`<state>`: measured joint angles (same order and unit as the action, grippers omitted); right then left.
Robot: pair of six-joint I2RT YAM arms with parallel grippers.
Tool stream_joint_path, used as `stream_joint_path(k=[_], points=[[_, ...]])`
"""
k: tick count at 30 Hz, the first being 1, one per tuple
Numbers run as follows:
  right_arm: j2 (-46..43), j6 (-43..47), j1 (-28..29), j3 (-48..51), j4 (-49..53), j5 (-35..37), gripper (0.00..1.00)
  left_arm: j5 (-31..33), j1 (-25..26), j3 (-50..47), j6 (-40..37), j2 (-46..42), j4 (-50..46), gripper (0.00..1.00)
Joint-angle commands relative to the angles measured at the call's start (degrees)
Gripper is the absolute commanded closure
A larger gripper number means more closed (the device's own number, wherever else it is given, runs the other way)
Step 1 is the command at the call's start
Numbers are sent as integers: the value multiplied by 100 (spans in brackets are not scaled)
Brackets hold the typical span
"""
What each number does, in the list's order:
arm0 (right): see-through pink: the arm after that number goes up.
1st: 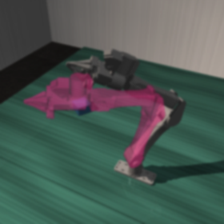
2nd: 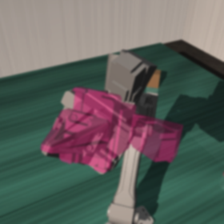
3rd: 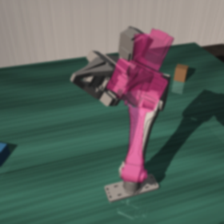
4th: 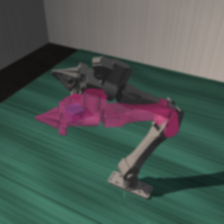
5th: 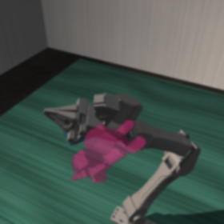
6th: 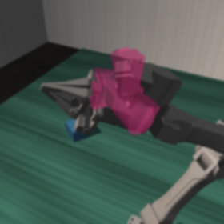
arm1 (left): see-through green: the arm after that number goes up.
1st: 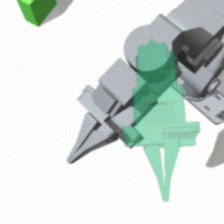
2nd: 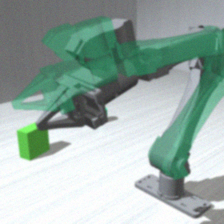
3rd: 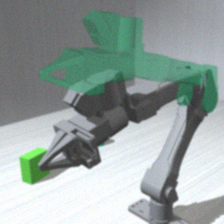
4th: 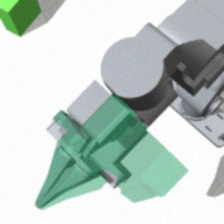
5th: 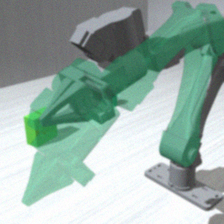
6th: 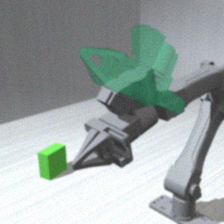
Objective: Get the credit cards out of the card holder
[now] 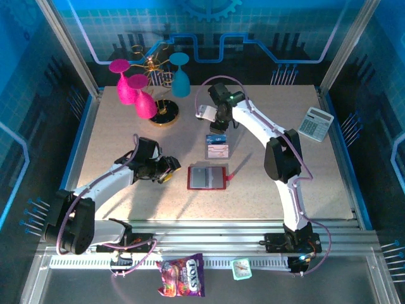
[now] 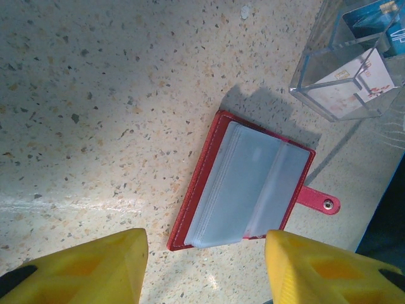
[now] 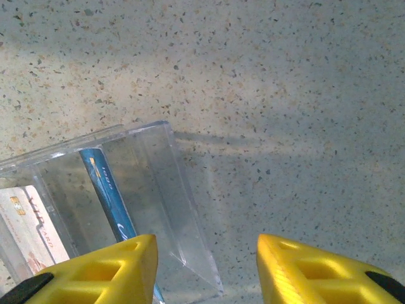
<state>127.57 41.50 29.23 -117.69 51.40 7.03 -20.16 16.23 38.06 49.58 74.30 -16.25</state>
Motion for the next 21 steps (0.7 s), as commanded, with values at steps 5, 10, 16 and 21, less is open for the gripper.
stream_joint_path(k=[5,10,16,21], points=[[267,196,93,-11,331,-228,53,-84,-67,39,-1,136,-18,47],[295,220,117,44,370,-266,53,-137,-67,61,-36,199,9,47],[277,293,126,44,508,-339,53,-137,-67,54,-58,199,16,48],[351,429,152,9,686,-342,54,-170,-67,52,-53,218,35,48]])
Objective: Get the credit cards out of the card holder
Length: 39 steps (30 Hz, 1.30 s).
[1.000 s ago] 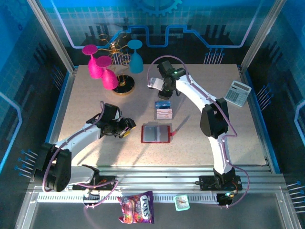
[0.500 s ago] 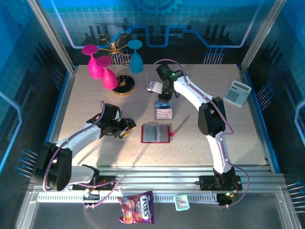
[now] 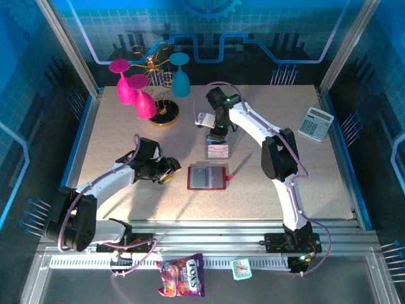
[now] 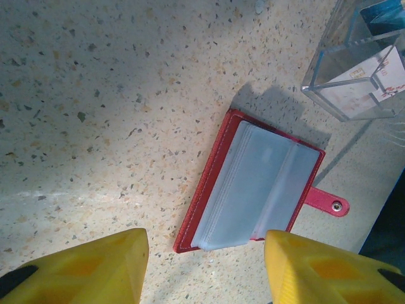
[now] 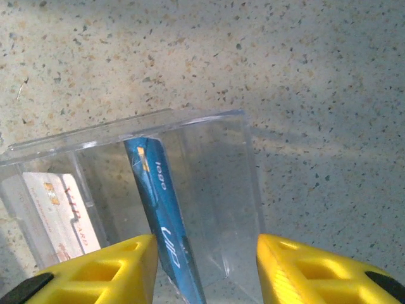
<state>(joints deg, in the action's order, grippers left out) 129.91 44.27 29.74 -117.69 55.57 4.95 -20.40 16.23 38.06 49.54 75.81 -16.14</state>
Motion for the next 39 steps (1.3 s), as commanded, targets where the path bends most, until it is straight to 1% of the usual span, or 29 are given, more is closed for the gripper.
stream_joint_path(k=[1,9,15,24,29,34,39], points=[[114,139,102,9,273,-123,54,-133,-67,44,-43,49,16,48],[-252,-91,41,90,-237,-219,54,-106,-67,43,-42,-16,-20,48],[-243,-148,-46,1,-564,38,53,-69,-67,30,-23,-73,-37,48],[154,153,-82,-307,-244,159,53,45,-67,-97,-3,-320,-161,48],[247,200,-73,-299,-101,-15,53,46,-67,-116,36,-324,-113,48],[19,-83,-19,-209,-101,-225,54,15,-67,-55,13,-264,-78,48],[-579,-759,110,393,-500,-409,55,-127,-58,-28,-5,-79,80,49]])
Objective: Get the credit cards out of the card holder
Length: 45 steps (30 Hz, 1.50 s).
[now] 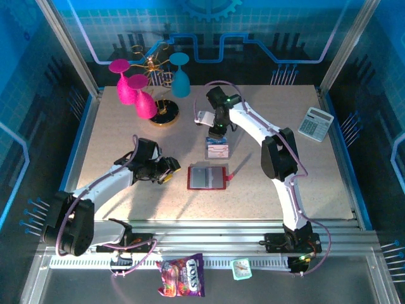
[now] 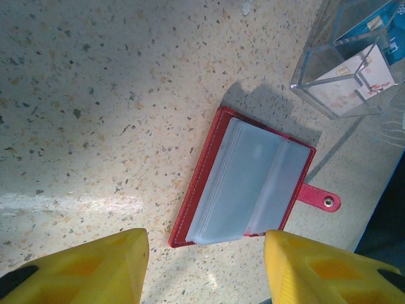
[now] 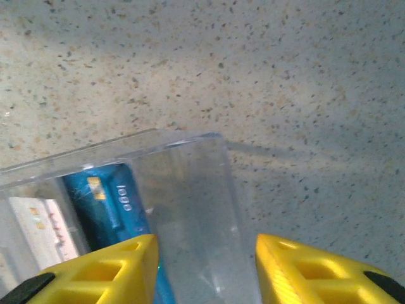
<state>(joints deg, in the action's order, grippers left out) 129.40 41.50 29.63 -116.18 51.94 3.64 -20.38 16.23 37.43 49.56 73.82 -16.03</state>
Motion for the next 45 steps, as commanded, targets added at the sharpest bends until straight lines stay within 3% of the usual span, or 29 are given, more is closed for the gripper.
stream_joint_path(k=[1,8,15,20,25,32,34,39,45], points=[[-648,-642,143,367,-221,-322,55,-154,-58,28,0,164,111,49],[-1785,-2475,365,1758,-1389,-539,59,-305,-4,33,32,416,439,50],[-2728,-4167,679,3257,-2397,-366,77,-427,63,14,53,707,701,50],[-3059,-5336,894,3822,-2455,-269,90,-368,165,25,115,773,867,50],[-3379,-6433,1140,4286,-2327,-193,95,-323,273,0,190,835,1011,50],[-3613,-7479,1224,5125,-3065,-1130,96,-376,456,-1,266,1058,1258,50],[-3491,-7649,1255,5218,-3197,-1400,100,-421,510,7,270,1121,1291,51],[-3059,-8194,1274,5354,-3588,-2159,100,-484,600,-98,344,1238,1501,69],[-2804,-8569,1287,5442,-4069,-2442,100,-580,609,-291,388,1308,1706,82]])
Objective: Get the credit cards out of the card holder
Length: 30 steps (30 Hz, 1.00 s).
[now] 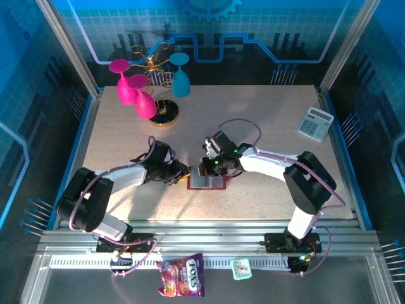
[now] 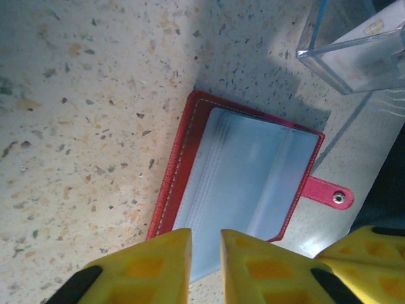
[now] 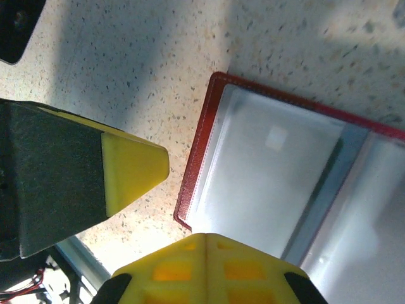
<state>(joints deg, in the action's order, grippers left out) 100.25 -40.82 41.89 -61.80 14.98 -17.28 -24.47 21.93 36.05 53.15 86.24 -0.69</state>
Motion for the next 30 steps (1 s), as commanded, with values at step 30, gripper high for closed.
stream_joint_path(k=[30], points=[[889,-462,-194,-36,-146,-363,92,-225,4,-67,-269,605,-106,90]])
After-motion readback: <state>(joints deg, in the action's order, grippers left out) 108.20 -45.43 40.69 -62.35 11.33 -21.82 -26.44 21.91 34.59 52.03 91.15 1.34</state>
